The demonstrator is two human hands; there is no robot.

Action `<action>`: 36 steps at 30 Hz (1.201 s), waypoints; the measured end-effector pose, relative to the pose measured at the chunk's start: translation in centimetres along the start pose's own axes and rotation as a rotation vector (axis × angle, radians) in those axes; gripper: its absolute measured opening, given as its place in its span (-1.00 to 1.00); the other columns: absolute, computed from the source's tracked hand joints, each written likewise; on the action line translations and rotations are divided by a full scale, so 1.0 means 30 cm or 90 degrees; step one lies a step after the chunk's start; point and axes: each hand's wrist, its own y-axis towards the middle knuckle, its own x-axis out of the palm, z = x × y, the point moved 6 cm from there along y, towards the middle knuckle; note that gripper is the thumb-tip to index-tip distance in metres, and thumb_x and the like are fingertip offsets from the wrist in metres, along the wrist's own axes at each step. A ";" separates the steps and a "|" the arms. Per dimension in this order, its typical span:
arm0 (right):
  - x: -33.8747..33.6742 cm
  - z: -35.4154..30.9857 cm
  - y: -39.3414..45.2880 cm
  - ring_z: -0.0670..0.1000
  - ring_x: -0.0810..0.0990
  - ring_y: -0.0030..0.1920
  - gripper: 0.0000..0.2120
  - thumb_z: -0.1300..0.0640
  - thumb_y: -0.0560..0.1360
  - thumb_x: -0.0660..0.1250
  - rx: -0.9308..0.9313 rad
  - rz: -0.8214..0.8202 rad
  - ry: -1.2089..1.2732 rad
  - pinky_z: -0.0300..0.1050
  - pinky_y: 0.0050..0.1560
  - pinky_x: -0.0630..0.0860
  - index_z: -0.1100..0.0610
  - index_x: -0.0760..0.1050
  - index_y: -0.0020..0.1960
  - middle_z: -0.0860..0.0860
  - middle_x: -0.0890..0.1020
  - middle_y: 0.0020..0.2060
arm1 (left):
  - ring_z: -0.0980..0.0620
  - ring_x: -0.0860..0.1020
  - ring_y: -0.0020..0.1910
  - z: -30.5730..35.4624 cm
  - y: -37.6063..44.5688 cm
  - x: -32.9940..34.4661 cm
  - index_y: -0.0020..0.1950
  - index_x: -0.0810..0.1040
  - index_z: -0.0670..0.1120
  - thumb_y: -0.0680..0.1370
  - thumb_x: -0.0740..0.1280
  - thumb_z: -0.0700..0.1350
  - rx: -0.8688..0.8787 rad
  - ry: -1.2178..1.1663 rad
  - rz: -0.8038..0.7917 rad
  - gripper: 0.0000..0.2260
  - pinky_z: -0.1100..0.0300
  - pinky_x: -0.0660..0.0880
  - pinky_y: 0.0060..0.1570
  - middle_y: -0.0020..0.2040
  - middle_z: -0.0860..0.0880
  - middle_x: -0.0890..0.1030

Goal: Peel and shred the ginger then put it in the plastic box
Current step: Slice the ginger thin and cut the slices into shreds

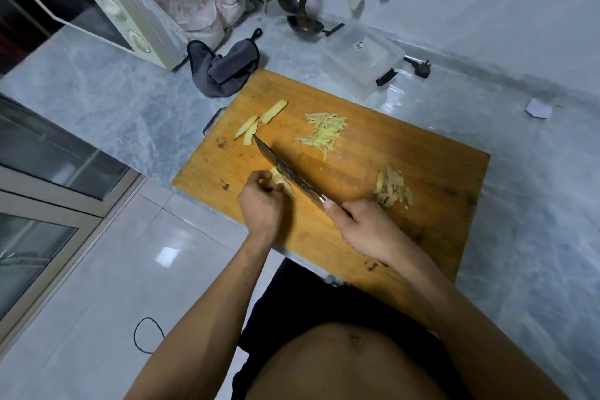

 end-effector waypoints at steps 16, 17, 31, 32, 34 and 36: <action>-0.005 -0.013 0.019 0.02 0.37 -0.48 -0.42 -0.31 0.62 0.07 0.007 -0.003 0.005 0.01 -0.37 0.35 0.16 0.35 -0.30 0.07 0.40 -0.43 | -0.04 0.46 0.31 -0.005 0.003 0.004 0.24 0.62 -0.10 0.58 0.35 -0.02 0.372 0.317 -0.166 -0.72 0.09 0.51 0.15 0.40 -0.02 0.48; -0.004 -0.010 0.018 0.04 0.39 -0.47 -0.39 -0.33 0.61 0.06 0.010 -0.004 0.017 0.05 -0.37 0.38 0.20 0.39 -0.27 0.09 0.42 -0.42 | -0.06 0.48 0.29 -0.004 0.004 0.003 0.23 0.62 -0.10 0.57 0.36 -0.02 0.370 0.315 -0.164 -0.72 0.09 0.51 0.13 0.37 -0.02 0.50; -0.039 0.013 -0.011 0.00 0.43 -0.51 -0.47 -0.22 0.65 0.08 0.023 0.018 0.110 -0.14 -0.45 0.40 0.18 0.46 -0.22 -0.02 0.49 -0.52 | -0.07 0.42 0.24 0.028 0.115 -0.003 0.37 0.52 -0.03 0.54 0.41 -0.11 0.415 0.397 -0.368 -0.61 0.07 0.42 0.23 0.21 -0.09 0.51; -0.041 0.014 -0.013 0.00 0.43 -0.51 -0.47 -0.22 0.65 0.08 0.022 0.015 0.110 -0.15 -0.46 0.40 0.19 0.47 -0.21 -0.03 0.49 -0.52 | -0.08 0.42 0.25 0.028 0.122 -0.005 0.33 0.55 -0.04 0.53 0.43 -0.09 0.405 0.410 -0.370 -0.64 0.09 0.40 0.24 0.22 -0.11 0.51; -0.040 0.016 -0.014 0.00 0.43 -0.51 -0.47 -0.22 0.65 0.09 0.023 0.011 0.110 -0.16 -0.47 0.39 0.20 0.47 -0.20 -0.03 0.49 -0.52 | -0.07 0.46 0.17 0.036 0.132 -0.007 0.24 0.60 -0.07 0.50 0.47 -0.10 0.394 0.402 -0.366 -0.69 0.15 0.38 0.19 0.18 -0.11 0.51; -0.037 0.015 -0.011 0.00 0.44 -0.50 -0.45 -0.22 0.64 0.09 0.025 0.009 0.109 -0.15 -0.47 0.40 0.22 0.49 -0.18 -0.01 0.50 -0.50 | 0.00 0.46 0.07 0.049 0.136 -0.017 0.16 0.62 -0.09 0.48 0.49 -0.14 0.376 0.375 -0.352 -0.73 0.26 0.33 0.10 0.14 -0.08 0.50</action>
